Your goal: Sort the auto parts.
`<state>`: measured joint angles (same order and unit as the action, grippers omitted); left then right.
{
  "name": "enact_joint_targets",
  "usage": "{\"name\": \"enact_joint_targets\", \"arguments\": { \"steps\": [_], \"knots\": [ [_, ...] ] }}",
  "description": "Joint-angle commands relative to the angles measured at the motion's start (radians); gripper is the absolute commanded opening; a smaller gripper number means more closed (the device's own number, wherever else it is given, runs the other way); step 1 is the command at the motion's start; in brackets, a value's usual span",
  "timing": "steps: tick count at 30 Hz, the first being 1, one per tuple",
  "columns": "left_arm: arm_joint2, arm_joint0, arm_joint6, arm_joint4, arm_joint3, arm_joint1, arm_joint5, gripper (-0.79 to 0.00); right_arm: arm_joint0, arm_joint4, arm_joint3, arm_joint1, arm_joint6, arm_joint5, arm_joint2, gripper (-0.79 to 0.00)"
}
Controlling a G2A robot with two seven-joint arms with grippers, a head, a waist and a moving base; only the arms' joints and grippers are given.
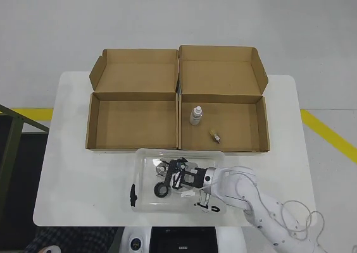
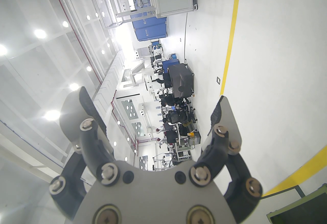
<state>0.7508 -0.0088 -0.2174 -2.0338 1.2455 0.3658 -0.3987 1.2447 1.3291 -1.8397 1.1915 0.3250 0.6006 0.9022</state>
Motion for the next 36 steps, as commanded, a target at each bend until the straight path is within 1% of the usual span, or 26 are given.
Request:
{"name": "enact_joint_targets", "arguments": {
  "steps": [1, 11, 19, 33, 36],
  "knots": [
    [0.000, 0.000, 0.000, 0.000, 0.000, 0.000, 0.000, 0.000, 0.014, -0.024, -0.012, -0.003, -0.026, -0.002, 0.018, -0.785],
    [0.000, 0.000, 0.000, 0.000, 0.000, 0.000, 0.000, 0.000, 0.068, -0.178, -0.053, -0.014, -0.149, -0.002, 0.111, -0.785],
    [0.000, 0.000, 0.000, 0.000, 0.000, 0.000, 0.000, 0.000, 0.081, -0.334, -0.035, -0.014, -0.214, -0.006, 0.162, -0.785],
    [0.000, 0.000, 0.000, 0.000, 0.000, 0.000, 0.000, 0.000, 0.076, -0.523, -0.002, -0.013, -0.247, -0.006, 0.218, -0.785],
    [0.000, 0.000, 0.000, 0.000, 0.000, 0.000, 0.000, 0.000, 0.072, -0.536, 0.000, -0.013, -0.250, -0.013, 0.227, -0.785]
  ]
}}
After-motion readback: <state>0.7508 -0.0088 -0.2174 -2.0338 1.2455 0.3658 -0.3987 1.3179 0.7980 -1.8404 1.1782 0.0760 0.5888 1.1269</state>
